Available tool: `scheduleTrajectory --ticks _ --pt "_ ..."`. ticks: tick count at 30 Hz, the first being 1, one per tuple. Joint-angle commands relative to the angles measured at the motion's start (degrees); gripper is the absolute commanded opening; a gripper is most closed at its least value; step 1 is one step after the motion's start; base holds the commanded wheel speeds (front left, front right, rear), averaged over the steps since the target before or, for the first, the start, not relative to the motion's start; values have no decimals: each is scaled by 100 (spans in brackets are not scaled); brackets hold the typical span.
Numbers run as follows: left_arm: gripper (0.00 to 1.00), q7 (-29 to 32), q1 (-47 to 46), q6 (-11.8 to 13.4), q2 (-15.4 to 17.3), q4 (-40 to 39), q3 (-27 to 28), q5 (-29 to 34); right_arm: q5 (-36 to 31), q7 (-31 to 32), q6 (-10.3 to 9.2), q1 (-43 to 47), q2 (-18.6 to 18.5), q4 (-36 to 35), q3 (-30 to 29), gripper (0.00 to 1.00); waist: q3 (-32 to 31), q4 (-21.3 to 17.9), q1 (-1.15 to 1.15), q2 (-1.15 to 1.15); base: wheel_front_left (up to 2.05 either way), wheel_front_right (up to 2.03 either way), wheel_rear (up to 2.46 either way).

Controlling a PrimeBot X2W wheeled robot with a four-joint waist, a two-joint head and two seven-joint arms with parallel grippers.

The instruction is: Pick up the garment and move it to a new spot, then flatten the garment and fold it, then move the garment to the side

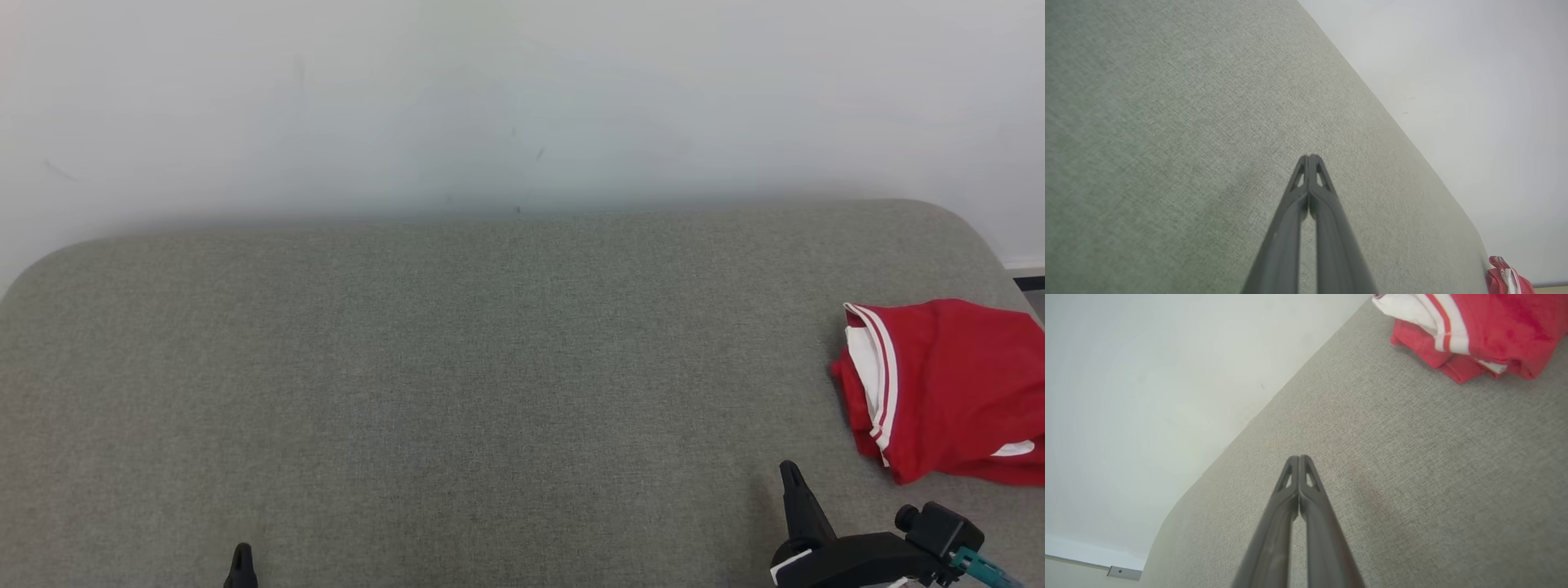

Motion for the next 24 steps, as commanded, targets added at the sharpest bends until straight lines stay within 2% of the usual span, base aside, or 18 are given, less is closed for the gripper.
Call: scheduleTrajectory --ticks 1,24 --pt "0 34 -159 -51 37 -105 22 -170 193 41 -5 -103 2 -107 -34 0 2 6 0 0 0 0 0" --pt "0 426 -369 -234 46 -263 123 -1663 1821 427 -7 -107 3 -414 -250 0 28 111 0 0 0 0 0"
